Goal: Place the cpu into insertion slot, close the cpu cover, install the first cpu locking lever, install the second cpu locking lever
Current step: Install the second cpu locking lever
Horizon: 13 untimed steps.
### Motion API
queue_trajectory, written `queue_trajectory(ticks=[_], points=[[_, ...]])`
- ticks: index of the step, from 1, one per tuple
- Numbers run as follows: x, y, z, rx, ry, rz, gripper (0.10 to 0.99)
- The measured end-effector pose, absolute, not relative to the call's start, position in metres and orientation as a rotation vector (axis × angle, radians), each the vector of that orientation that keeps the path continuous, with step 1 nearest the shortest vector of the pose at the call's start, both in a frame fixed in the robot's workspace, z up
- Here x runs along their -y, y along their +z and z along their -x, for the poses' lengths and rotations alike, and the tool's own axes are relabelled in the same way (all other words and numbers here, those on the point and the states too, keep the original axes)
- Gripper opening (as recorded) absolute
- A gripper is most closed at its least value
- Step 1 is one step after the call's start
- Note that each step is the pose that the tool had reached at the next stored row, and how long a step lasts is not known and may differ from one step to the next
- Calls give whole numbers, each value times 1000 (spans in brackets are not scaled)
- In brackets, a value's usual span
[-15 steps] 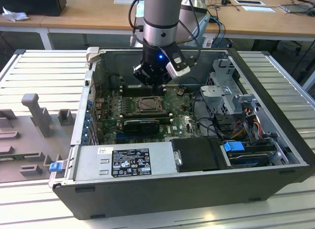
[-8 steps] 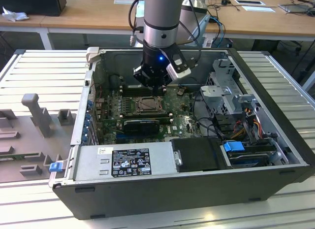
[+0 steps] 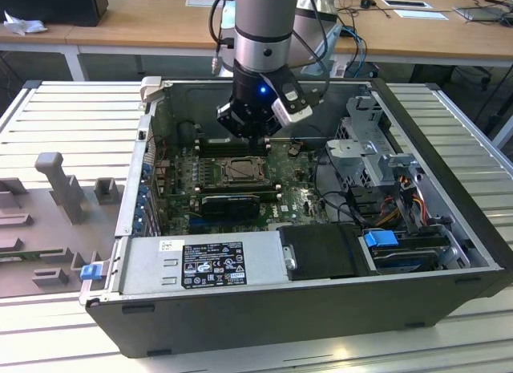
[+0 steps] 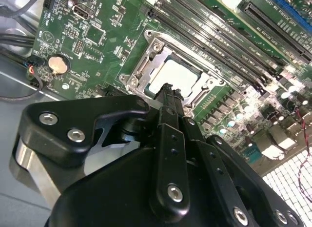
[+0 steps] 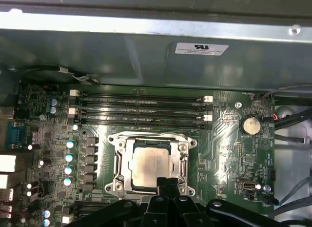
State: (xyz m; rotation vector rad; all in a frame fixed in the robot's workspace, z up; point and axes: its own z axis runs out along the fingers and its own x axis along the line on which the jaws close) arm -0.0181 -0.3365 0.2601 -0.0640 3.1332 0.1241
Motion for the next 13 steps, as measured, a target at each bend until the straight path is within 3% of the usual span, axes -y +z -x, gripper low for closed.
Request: queue_trajectory(ticks=[13], points=[[346,259,18,-3133,124,64,106]])
